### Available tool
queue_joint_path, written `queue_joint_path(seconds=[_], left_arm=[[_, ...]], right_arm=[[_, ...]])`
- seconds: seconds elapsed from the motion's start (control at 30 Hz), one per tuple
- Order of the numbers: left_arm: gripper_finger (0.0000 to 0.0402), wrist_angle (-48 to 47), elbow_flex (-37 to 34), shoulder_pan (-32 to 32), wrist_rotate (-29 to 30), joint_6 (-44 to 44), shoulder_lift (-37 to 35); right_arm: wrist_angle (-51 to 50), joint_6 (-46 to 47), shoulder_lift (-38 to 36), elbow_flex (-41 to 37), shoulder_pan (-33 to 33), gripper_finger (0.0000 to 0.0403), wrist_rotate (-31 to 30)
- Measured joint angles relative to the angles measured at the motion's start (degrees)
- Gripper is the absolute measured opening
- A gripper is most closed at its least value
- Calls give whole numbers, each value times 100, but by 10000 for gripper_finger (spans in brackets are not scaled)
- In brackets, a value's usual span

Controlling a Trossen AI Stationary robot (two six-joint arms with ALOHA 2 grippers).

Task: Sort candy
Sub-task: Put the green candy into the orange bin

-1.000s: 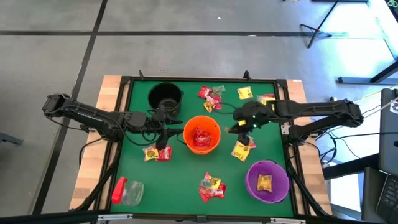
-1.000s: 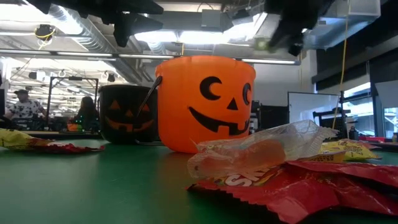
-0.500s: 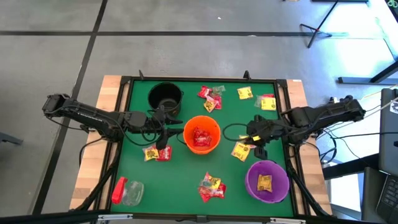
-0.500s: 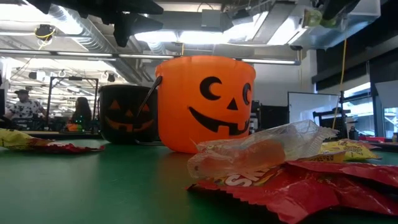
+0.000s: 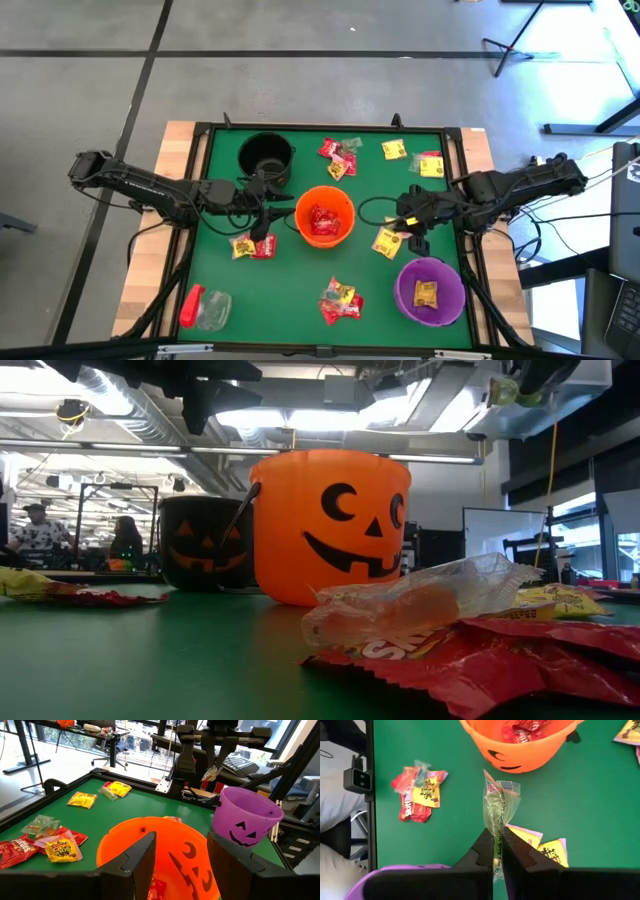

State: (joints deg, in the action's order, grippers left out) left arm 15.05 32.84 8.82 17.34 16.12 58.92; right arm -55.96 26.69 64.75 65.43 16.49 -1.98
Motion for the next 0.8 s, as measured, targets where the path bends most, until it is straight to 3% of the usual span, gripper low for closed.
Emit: queue_joint_path(seconds=[0.13,0.33,0.47,0.6,0.8], left_arm=[[167,0,0,0,-2,-2,0],[167,0,0,0,-4,-17,0],[167,0,0,0,-7,4,0],[167,0,0,0,-7,28,0],[167,0,0,0,-7,33,0]], right_arm=[[-12,-10,0,-1,0,14,44],[-359,307,0,0,37,14,1240],[-666,857,-13,-2,524,14,1617],[-706,1184,13,-2,1225,14,1588],[-432,1540,43,-2,2008,14,907]])
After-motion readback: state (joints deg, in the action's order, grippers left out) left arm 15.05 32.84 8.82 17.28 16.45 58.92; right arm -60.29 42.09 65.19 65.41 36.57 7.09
